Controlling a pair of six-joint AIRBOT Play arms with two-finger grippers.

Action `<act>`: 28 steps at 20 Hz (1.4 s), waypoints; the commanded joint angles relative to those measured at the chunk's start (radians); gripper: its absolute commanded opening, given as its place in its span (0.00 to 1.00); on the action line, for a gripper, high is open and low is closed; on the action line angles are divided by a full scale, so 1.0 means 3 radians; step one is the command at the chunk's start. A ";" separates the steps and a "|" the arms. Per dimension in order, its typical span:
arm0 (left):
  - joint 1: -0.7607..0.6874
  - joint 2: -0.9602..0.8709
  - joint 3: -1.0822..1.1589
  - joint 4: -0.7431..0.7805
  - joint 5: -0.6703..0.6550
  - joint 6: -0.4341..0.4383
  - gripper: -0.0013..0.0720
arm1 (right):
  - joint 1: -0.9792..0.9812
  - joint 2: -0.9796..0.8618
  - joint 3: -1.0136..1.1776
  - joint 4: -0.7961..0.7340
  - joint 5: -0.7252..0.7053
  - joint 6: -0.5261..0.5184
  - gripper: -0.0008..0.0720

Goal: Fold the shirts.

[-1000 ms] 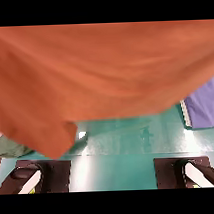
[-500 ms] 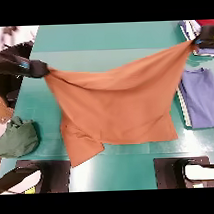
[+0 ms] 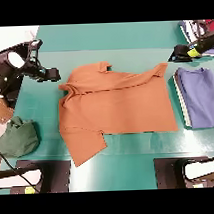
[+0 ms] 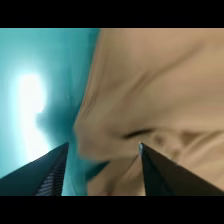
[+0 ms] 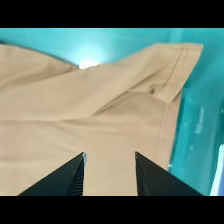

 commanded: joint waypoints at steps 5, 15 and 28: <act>0.0537 0.0539 -0.0655 -0.0116 -0.0846 0.0112 0.74 | -0.0383 0.1054 -0.1404 0.0718 0.0001 -0.0289 0.46; 0.0538 0.1489 -0.2811 -0.0956 -0.0547 0.0235 0.74 | -0.0375 0.2187 -0.2829 0.0942 -0.0408 -0.0348 0.46; 0.0537 0.1489 -0.2886 -0.1343 -0.0209 0.0451 0.08 | -0.0421 0.2411 -0.2833 0.0912 -0.0322 -0.0347 0.46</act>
